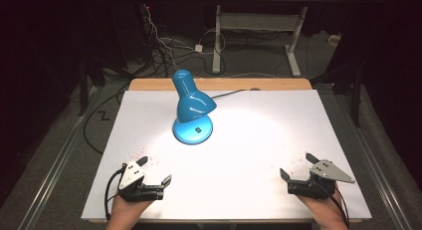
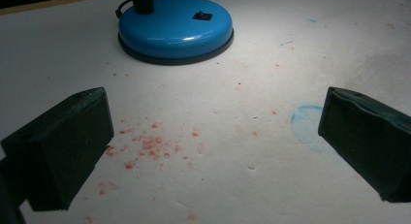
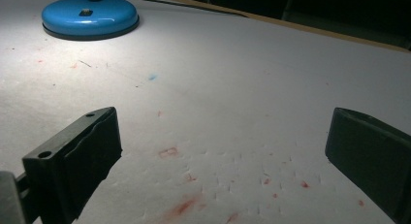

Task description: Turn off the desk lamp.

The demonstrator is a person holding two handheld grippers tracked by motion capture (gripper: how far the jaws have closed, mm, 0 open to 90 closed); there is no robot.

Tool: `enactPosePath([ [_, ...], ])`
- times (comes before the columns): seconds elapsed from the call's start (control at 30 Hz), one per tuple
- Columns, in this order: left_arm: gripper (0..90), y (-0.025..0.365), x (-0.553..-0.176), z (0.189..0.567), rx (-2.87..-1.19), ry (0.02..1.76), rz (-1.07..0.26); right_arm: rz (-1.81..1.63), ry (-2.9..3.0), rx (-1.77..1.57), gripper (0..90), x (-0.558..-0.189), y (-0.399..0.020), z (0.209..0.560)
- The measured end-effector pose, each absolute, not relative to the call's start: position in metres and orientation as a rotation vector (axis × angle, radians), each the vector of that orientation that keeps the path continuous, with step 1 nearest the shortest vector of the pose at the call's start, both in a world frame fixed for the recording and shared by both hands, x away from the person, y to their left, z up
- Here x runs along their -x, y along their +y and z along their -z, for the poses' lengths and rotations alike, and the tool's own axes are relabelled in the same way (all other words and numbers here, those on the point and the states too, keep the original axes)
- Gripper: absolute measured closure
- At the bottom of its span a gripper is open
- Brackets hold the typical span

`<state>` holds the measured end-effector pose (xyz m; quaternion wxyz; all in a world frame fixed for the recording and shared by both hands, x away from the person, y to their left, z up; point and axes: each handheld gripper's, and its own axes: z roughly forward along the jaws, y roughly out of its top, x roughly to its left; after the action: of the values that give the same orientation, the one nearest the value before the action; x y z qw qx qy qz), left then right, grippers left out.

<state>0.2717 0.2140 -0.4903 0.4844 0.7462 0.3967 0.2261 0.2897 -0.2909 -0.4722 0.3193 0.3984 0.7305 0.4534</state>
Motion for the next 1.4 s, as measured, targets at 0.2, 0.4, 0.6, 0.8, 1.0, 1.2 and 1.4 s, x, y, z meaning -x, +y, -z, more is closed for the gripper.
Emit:
enactPosePath([
  [0.2,0.0,0.2138,-0.2746,0.4915,-1.815,0.973,-0.529,-1.213,1.917,-1.040,0.2,-0.2899,-0.2917,0.4720],
  [0.4,0.0,0.2146,-0.2718,0.4908,-1.813,0.968,-0.519,-1.207,1.913,-1.032,0.2,-0.2886,-0.2907,0.4711],
  [0.6,0.0,0.2156,-0.2733,0.4909,-1.808,0.967,-0.508,-1.209,1.918,-1.025,0.2,-0.2876,-0.2905,0.4707],
  [0.8,0.0,0.2156,-0.2730,0.4911,-1.813,0.962,-0.514,-1.201,1.932,-1.039,0.3,-0.2895,-0.2926,0.4728],
  [1.0,1.5,0.2169,-0.2731,0.4898,-1.811,0.959,-0.513,-1.193,1.939,-1.026,0.3,-0.2891,-0.2927,0.4732],
  [1.2,3.9,0.2168,-0.2730,0.4900,-1.813,0.954,-0.508,-1.188,1.951,-1.028,0.3,-0.2896,-0.2924,0.4745],
  [1.4,10.1,0.2162,-0.2733,0.4910,-1.820,0.939,-0.487,-1.190,1.951,-1.024,0.3,-0.2890,-0.2914,0.4744],
])
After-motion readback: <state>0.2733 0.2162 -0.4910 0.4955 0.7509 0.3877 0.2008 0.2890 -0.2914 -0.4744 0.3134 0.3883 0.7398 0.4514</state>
